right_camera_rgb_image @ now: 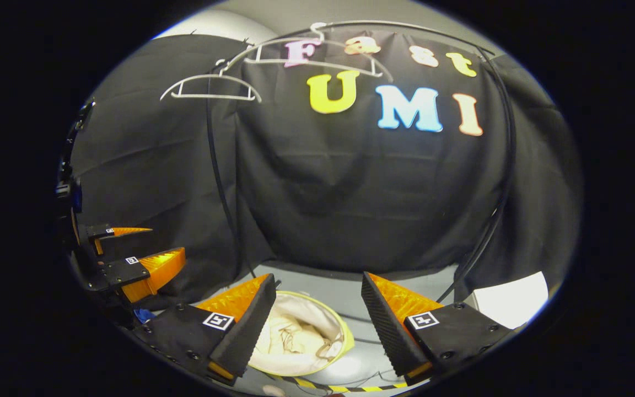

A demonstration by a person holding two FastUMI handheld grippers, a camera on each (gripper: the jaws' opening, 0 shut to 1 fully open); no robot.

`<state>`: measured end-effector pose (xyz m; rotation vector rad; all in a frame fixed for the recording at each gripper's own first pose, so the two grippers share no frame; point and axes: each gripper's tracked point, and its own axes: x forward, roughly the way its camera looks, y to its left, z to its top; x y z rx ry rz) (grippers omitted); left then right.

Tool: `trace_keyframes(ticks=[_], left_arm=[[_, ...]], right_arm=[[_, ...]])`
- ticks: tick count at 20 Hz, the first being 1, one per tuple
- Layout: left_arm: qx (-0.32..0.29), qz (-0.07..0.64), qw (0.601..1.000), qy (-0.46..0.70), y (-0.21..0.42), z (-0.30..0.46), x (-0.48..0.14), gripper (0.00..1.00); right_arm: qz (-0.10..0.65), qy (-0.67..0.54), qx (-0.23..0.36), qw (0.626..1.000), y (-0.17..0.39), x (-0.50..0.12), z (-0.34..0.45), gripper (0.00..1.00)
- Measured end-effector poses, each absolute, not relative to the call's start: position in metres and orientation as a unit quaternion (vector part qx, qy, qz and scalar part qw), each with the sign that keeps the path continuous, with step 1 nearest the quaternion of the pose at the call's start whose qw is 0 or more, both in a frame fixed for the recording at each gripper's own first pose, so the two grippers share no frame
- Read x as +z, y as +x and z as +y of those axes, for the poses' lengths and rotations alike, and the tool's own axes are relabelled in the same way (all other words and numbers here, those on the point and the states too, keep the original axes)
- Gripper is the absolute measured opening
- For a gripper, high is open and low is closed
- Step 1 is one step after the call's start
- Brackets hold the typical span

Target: Grasp the clothes on the hanger with both hands and then place them into the laundry hamper below.

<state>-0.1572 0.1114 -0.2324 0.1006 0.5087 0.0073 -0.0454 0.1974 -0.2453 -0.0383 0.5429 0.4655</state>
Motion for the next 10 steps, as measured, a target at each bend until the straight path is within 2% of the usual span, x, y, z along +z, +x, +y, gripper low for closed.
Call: trace_keyframes(ticks=[3,4,5,6,7,8,10], left_arm=[[0.000,0.207,0.978,0.039,-0.142,0.094,-0.172,0.94],[-0.005,0.186,0.982,0.035,-0.135,0.084,-0.148,0.94],[-0.009,0.171,0.985,0.033,-0.131,0.073,-0.130,0.94],[-0.015,0.155,0.987,0.029,-0.126,0.061,-0.110,0.94],[-0.022,0.143,0.989,0.026,-0.123,0.048,-0.095,0.94],[-0.027,0.133,0.990,0.023,-0.124,0.038,-0.086,0.94],[-0.031,0.114,0.993,0.015,-0.123,0.022,-0.060,0.94]], right_arm=[[0.219,-0.008,0.215,0.952,-0.032,-0.195,0.174,0.99],[0.203,-0.006,0.207,0.957,-0.027,-0.180,0.163,0.94],[0.189,-0.002,0.201,0.961,-0.024,-0.165,0.152,0.99],[0.174,0.001,0.192,0.966,-0.020,-0.151,0.141,0.94],[0.163,0.002,0.186,0.969,-0.018,-0.138,0.130,0.94],[0.151,0.002,0.180,0.972,-0.016,-0.125,0.118,0.99],[0.129,0.000,0.172,0.977,-0.019,-0.103,0.096,0.94]])
